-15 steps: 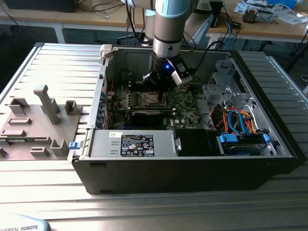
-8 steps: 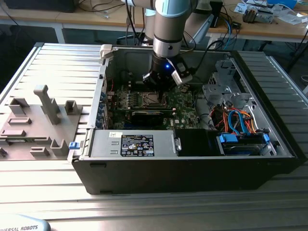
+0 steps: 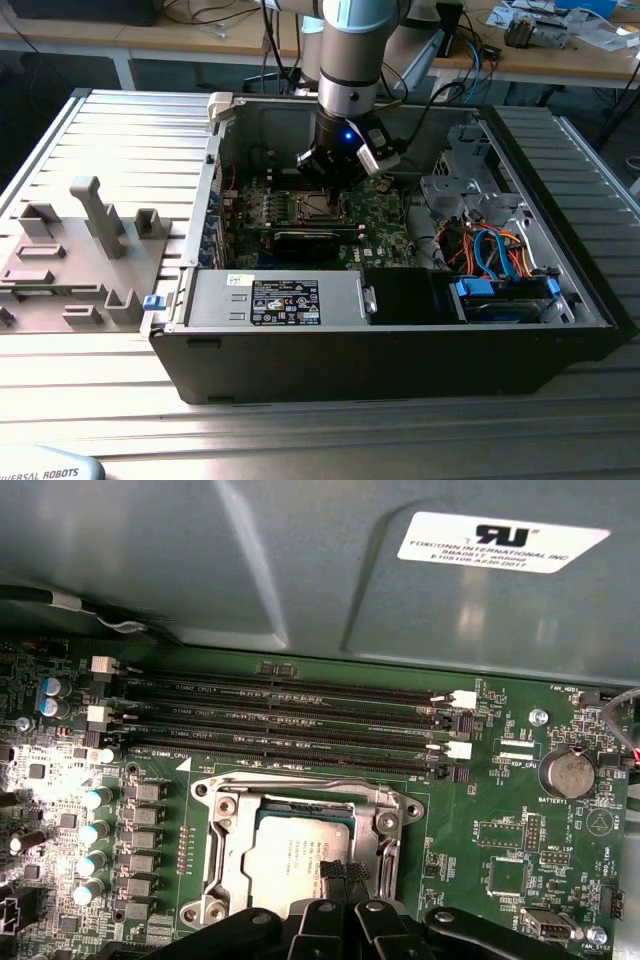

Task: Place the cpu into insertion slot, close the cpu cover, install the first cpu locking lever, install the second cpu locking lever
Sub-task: 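Install the first cpu locking lever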

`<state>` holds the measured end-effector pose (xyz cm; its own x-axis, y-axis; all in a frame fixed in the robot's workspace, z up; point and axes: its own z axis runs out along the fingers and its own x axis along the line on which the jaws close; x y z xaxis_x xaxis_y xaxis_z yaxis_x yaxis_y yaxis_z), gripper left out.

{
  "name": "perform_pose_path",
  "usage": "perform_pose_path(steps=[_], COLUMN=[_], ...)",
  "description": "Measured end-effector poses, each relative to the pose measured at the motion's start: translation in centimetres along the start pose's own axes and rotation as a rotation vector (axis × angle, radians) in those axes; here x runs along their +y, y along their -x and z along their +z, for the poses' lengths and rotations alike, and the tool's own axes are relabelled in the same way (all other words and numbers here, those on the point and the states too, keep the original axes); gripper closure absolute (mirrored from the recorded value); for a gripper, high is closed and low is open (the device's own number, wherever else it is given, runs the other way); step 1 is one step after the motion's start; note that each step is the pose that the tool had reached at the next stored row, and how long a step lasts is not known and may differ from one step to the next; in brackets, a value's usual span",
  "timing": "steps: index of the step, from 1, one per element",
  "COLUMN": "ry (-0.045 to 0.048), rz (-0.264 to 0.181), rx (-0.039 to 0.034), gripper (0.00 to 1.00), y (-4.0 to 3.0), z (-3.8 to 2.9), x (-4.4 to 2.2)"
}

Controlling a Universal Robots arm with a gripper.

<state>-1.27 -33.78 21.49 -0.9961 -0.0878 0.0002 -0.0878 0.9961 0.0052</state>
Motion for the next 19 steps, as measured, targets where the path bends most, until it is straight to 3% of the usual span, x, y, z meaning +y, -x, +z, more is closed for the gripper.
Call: perform_pose_path(steps=[19], ry=[0.0000], rz=[0.000], rx=[0.0000], gripper=[0.89], y=[-0.01], z=[-0.27], x=[-0.07])
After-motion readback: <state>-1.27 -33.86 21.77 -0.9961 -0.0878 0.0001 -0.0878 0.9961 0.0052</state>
